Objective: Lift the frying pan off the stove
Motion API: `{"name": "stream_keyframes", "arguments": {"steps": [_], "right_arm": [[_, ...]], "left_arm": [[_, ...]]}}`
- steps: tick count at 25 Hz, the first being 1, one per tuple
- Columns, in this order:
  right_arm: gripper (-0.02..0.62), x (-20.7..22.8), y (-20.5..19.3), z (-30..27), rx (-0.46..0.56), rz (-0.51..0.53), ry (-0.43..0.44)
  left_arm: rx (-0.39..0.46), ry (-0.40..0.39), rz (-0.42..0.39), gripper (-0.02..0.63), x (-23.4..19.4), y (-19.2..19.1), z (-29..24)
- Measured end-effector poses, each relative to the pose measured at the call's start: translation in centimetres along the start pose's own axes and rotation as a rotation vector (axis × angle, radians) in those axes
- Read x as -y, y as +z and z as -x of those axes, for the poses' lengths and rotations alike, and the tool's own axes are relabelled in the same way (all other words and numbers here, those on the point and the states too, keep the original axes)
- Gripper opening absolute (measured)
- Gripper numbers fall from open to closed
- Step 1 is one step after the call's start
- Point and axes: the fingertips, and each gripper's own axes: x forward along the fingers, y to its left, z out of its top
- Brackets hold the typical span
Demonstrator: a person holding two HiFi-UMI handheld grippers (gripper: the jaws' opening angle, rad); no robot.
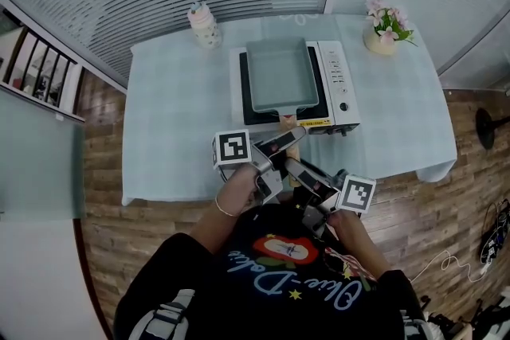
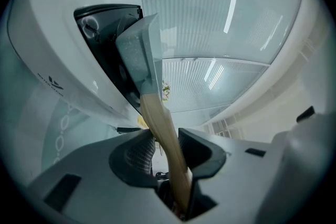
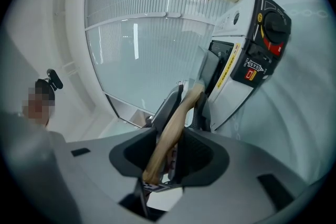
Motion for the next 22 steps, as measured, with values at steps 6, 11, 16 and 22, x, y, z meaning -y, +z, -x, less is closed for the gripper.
{"name": "stream_keyframes", "arguments": {"steps": [6, 11, 16, 22], "right_arm": [[0.156, -0.3, 0.4, 0.1, 0.02, -0.011, 0.025], [0.153, -1.1, 0.4, -0.2, 0.02, 0.0, 0.054], [0.149, -1.9, 0.4, -0.4, 0.016, 0.015, 0.073], [0.149, -3.5, 0.6, -0.7, 0.024, 0.029, 0.107]], "left_arm": [[-0.013, 0.009, -0.066, 0.123, 0.6, 0.1, -0.1], [-0.034, 0.03, -0.128, 0.125, 1.5, 0.1, 0.0], [-0.055, 0.031, -0.182, 0.126, 2.7, 0.1, -0.1], [-0.054, 0.025, -0.237, 0.132, 4.4, 0.1, 0.3]]}}
